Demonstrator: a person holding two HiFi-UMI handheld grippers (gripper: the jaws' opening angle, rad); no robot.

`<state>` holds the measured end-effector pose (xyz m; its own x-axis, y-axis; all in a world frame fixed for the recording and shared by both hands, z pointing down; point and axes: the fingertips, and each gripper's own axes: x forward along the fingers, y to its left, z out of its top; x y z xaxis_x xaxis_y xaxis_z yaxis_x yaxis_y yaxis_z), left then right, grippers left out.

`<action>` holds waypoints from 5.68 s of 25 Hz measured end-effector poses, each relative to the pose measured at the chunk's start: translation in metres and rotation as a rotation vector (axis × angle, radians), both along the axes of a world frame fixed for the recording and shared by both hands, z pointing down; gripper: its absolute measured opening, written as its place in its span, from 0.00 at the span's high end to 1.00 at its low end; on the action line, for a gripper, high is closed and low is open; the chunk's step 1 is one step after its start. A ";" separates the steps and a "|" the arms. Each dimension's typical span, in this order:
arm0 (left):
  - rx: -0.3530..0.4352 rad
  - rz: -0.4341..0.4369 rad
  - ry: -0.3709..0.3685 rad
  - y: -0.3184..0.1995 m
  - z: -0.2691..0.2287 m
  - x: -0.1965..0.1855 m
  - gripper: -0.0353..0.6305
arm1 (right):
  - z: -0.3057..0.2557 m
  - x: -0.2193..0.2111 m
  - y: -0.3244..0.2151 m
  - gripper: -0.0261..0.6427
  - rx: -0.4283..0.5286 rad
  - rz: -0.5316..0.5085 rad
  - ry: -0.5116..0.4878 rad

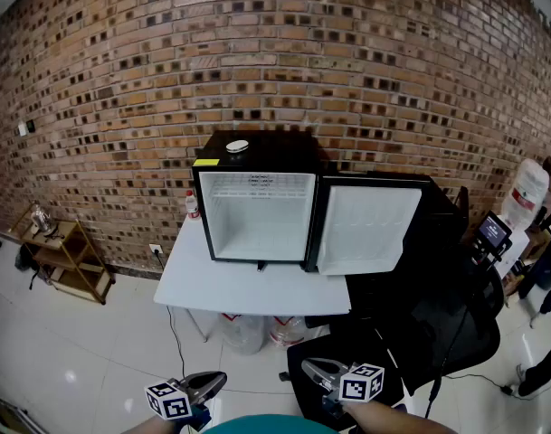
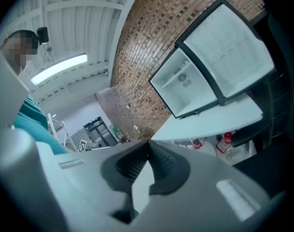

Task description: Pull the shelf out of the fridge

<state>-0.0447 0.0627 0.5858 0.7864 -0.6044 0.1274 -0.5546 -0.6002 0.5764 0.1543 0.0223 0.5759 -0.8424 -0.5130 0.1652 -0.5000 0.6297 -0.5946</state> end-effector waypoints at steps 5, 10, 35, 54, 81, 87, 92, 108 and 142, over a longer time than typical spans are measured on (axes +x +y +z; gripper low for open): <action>0.029 -0.022 0.088 -0.036 -0.024 0.002 0.90 | -0.012 0.003 -0.037 0.96 0.011 0.019 -0.021; 0.021 -0.068 0.220 -0.084 -0.042 -0.042 0.90 | -0.020 -0.027 -0.087 0.95 0.021 0.062 -0.048; -0.027 -0.065 0.280 -0.343 -0.085 -0.021 0.83 | -0.101 -0.033 -0.340 0.83 0.045 0.198 -0.296; -0.103 -0.118 0.617 -0.545 -0.133 0.003 0.56 | -0.132 -0.046 -0.497 0.72 0.018 0.400 -0.482; -0.015 -0.263 0.693 -0.616 -0.153 0.010 0.69 | -0.140 -0.035 -0.578 0.76 0.038 0.619 -0.529; -0.029 -0.308 0.635 -0.621 -0.148 0.006 0.81 | -0.135 -0.034 -0.579 0.82 -0.019 0.642 -0.567; -0.080 -0.334 0.600 -0.621 -0.145 0.007 0.86 | -0.133 -0.032 -0.579 0.83 -0.051 0.656 -0.580; -0.117 -0.339 0.603 -0.609 -0.144 0.007 0.88 | -0.132 -0.033 -0.566 0.85 -0.078 0.667 -0.585; -0.170 -0.265 0.595 -0.510 -0.135 0.005 0.88 | -0.124 -0.037 -0.465 0.87 -0.089 0.703 -0.596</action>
<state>-0.0400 -0.4475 0.4503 0.5796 -0.7967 -0.1713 -0.2293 -0.3613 0.9038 0.1176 -0.4431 0.4521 -0.3005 -0.9446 -0.1319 -0.3459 0.2368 -0.9079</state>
